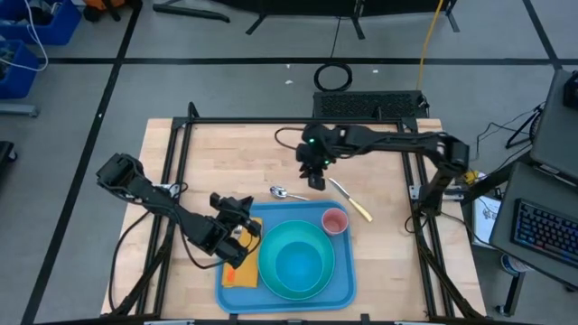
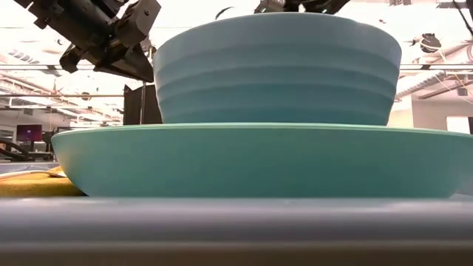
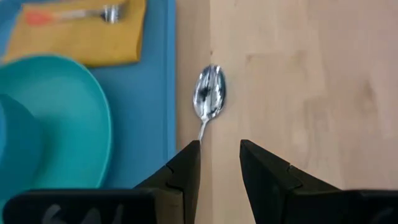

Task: Set up tray
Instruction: Put the orange spoon on top of the yellow table napkin to the right of the orange fork

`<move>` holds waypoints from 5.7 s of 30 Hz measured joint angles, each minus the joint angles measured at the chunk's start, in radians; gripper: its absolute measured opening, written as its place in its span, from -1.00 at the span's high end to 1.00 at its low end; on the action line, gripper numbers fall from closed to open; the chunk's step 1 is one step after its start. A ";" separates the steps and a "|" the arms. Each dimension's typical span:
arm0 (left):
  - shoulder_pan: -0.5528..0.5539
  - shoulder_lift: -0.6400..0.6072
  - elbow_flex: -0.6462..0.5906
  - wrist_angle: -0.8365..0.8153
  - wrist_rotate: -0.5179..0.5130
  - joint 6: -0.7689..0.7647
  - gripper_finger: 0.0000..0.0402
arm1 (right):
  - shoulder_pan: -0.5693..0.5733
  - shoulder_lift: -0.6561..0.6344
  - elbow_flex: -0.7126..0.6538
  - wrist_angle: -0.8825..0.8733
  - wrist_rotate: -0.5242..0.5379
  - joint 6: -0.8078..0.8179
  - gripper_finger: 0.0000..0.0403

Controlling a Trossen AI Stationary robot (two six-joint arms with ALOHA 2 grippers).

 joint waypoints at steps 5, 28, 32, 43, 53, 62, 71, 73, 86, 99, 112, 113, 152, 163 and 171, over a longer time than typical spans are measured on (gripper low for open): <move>0.023 -0.002 0.000 -0.011 -0.027 0.049 0.84 | 0.001 0.099 0.080 -0.046 -0.001 -0.038 0.49; 0.047 -0.003 0.000 -0.092 -0.128 0.057 0.84 | -0.027 0.248 0.379 -0.180 -0.106 -0.057 0.49; 0.047 -0.003 0.000 -0.097 -0.131 0.061 0.84 | -0.032 0.306 0.436 -0.296 -0.107 -0.142 0.49; 0.047 -0.004 0.000 -0.098 -0.134 0.060 0.84 | -0.039 0.317 0.437 -0.322 -0.070 -0.191 0.49; 0.045 -0.004 0.000 -0.095 -0.089 0.053 0.84 | -0.003 0.332 0.347 -0.253 -0.257 -0.134 0.57; 0.019 -0.004 0.000 -0.095 -0.072 0.041 0.84 | 0.036 0.332 0.267 -0.117 -0.255 -0.147 0.59; 0.019 -0.004 0.000 -0.096 -0.071 0.043 0.84 | 0.036 0.332 0.264 -0.026 -0.252 -0.096 0.59; 0.019 -0.004 0.000 -0.099 -0.068 0.047 0.84 | 0.036 0.332 0.264 -0.027 -0.253 -0.090 0.59; 0.140 -0.004 0.000 -0.076 0.056 0.438 0.84 | 0.072 0.148 0.107 -0.017 -0.397 -0.092 0.74; 0.449 -0.004 0.018 -0.076 0.297 0.661 0.84 | 0.085 -0.261 -0.376 0.432 -0.415 0.006 0.80; 0.643 -0.070 0.024 0.004 0.512 0.607 0.97 | 0.085 -0.506 -0.705 0.684 -0.412 0.042 0.80; 0.670 -0.071 0.025 0.029 0.583 0.621 0.98 | 0.085 -0.515 -0.717 0.684 -0.412 0.044 0.80; 0.934 -0.066 -0.161 0.559 1.534 0.718 0.26 | 0.154 -0.539 -0.763 0.679 -0.334 0.083 0.83; 0.929 0.029 -0.164 0.563 1.544 0.703 0.27 | 0.154 -0.539 -0.763 0.680 -0.334 0.079 0.83; 0.922 0.060 -0.163 0.643 1.592 0.704 0.27 | 0.154 -0.539 -0.762 0.680 -0.334 0.076 0.83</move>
